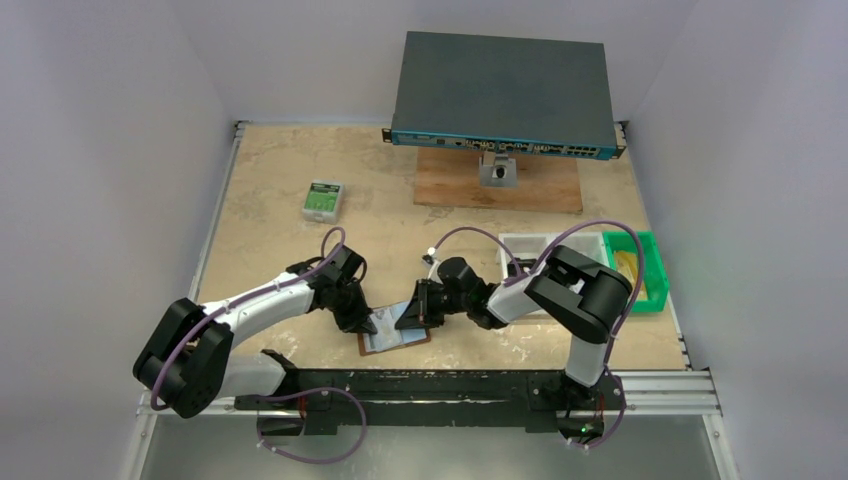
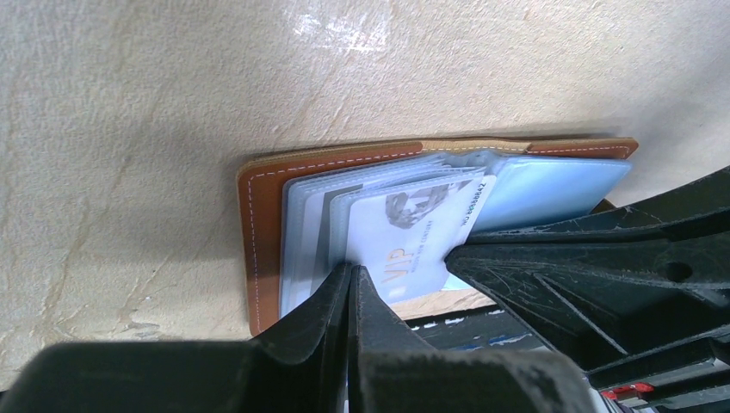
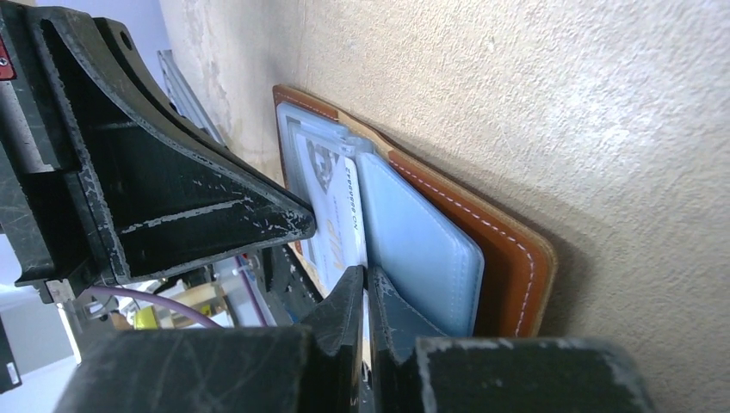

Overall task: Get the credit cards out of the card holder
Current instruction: Remove the credit card from the card holder.

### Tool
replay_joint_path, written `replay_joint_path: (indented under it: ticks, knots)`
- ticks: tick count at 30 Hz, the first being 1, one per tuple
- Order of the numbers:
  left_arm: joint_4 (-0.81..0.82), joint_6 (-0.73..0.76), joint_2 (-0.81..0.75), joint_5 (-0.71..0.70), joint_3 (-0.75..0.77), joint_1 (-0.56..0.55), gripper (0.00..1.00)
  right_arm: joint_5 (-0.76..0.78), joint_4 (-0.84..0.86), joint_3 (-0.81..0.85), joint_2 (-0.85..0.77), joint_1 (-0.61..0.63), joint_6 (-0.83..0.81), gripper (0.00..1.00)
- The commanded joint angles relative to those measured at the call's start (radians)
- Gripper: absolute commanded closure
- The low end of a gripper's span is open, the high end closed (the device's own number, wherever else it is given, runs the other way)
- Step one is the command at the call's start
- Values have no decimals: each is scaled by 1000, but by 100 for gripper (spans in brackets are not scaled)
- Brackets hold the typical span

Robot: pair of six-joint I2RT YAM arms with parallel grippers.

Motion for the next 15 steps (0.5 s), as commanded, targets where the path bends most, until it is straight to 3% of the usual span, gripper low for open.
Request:
replay_joint_path:
  ticks: [1, 15]
  knots:
    - [-18, 17, 52, -144, -54, -3, 100, 7, 18, 3, -9, -3, -2, 100]
    - [-82, 40, 22, -186, -29, 5, 100, 114, -62, -43, -96, -22, -28, 100]
